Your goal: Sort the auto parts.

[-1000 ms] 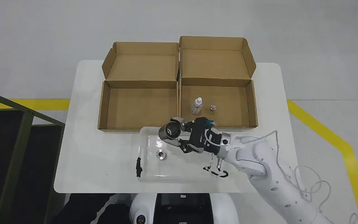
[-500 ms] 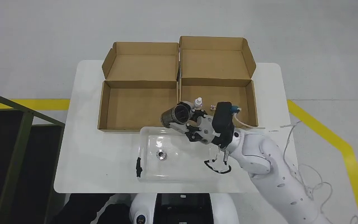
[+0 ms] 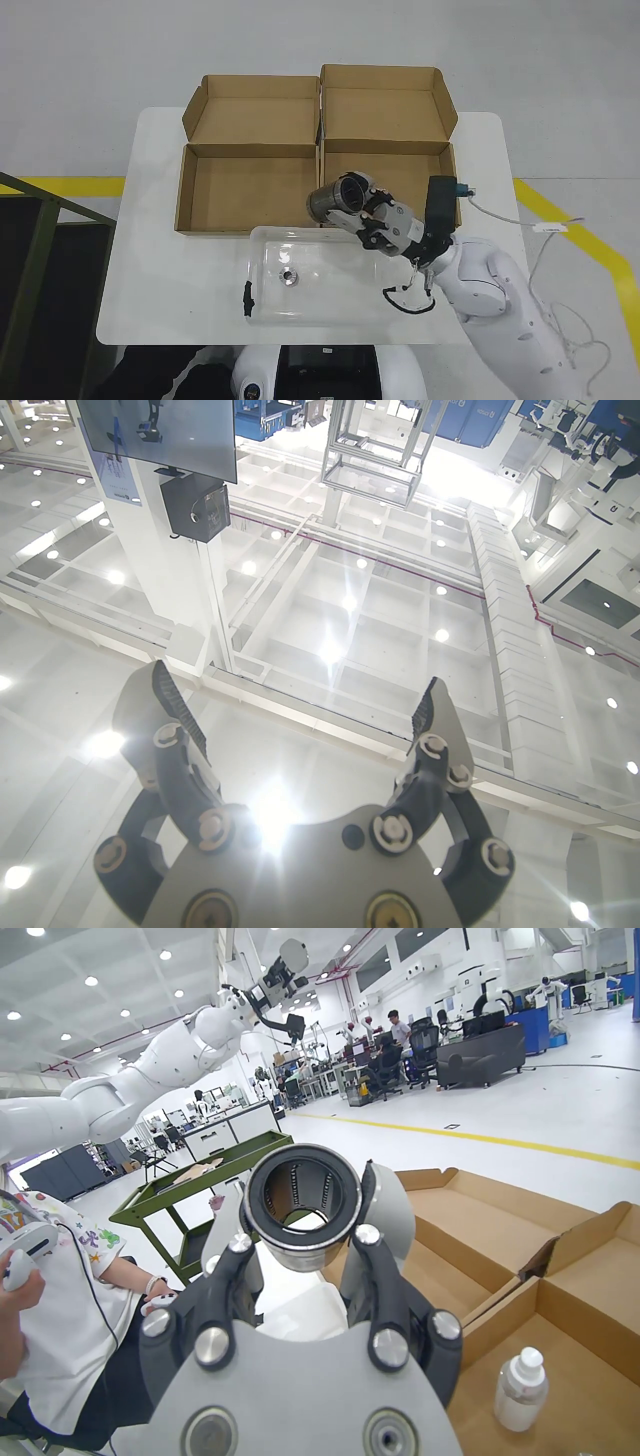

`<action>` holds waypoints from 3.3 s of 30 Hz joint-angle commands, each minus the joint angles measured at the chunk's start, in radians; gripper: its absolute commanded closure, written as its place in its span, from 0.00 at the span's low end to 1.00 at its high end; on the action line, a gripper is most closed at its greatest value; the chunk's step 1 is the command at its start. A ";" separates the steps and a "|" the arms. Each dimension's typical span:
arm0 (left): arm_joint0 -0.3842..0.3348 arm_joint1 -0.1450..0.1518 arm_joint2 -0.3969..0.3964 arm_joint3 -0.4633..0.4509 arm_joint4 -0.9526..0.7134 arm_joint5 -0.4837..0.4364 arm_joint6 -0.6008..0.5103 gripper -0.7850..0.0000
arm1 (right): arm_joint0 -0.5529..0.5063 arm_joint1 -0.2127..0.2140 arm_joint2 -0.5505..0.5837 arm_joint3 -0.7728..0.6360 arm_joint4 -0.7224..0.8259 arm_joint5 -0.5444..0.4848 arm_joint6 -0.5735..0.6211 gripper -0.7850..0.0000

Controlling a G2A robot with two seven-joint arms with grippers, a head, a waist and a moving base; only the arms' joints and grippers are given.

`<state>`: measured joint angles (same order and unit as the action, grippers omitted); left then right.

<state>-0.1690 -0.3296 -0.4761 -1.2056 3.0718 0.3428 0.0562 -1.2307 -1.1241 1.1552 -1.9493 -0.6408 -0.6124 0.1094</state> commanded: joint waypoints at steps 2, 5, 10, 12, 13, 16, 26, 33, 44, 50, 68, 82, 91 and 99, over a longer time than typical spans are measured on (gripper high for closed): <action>0.000 0.000 0.000 0.000 0.000 0.000 0.000 0.00 | -0.006 0.000 0.005 0.005 0.013 -0.002 -0.001 1.00; 0.000 0.000 0.000 0.000 0.000 0.000 0.000 0.00 | -0.007 -0.002 0.003 0.022 0.026 -0.002 0.001 1.00; 0.000 0.000 0.000 0.000 0.000 0.000 0.000 0.00 | 0.007 -0.008 -0.018 0.049 0.017 0.007 0.015 1.00; 0.000 0.000 0.000 0.000 0.000 0.000 0.000 0.00 | 0.017 -0.010 -0.030 0.060 -0.002 0.018 0.024 1.00; 0.000 0.000 0.000 0.000 0.000 0.000 0.000 0.00 | 0.022 -0.012 -0.038 0.068 -0.015 0.025 0.031 1.00; 0.000 0.000 0.000 0.000 0.000 0.000 0.000 0.00 | 0.042 -0.018 -0.066 0.089 -0.055 0.049 0.045 1.00; 0.000 0.000 0.000 0.000 0.000 0.000 0.000 0.00 | 0.136 -0.043 -0.172 0.142 -0.281 0.160 0.111 1.00; 0.000 0.000 0.000 0.000 0.000 0.000 0.000 0.00 | 0.225 -0.071 -0.254 0.234 -0.347 0.205 0.126 1.00; 0.000 0.000 0.000 0.000 0.000 0.000 0.000 0.00 | 0.358 -0.119 -0.364 0.341 -0.434 0.268 0.228 1.00; 0.000 0.000 0.000 0.000 0.000 0.000 0.000 0.00 | 0.426 -0.148 -0.411 0.428 -0.427 0.271 0.283 1.00; 0.000 0.000 0.000 0.000 0.000 0.000 0.000 0.00 | 0.535 -0.218 -0.494 0.597 -0.424 0.273 0.379 0.67; 0.000 0.000 0.000 0.000 0.000 0.000 0.000 0.00 | 0.552 -0.247 -0.502 0.666 -0.442 0.256 0.388 0.22; 0.000 0.000 0.000 0.000 0.000 0.000 0.000 0.00 | 0.540 -0.246 -0.454 0.612 -0.452 0.243 0.359 0.16; 0.000 0.000 0.000 0.000 0.000 0.000 0.000 0.00 | 0.467 -0.221 -0.387 0.415 -0.490 0.209 0.364 0.10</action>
<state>-0.1690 -0.3296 -0.4761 -1.2056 3.0718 0.3428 0.0562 -0.7516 -1.3486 0.7622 -1.5097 -1.1264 -0.3965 0.4708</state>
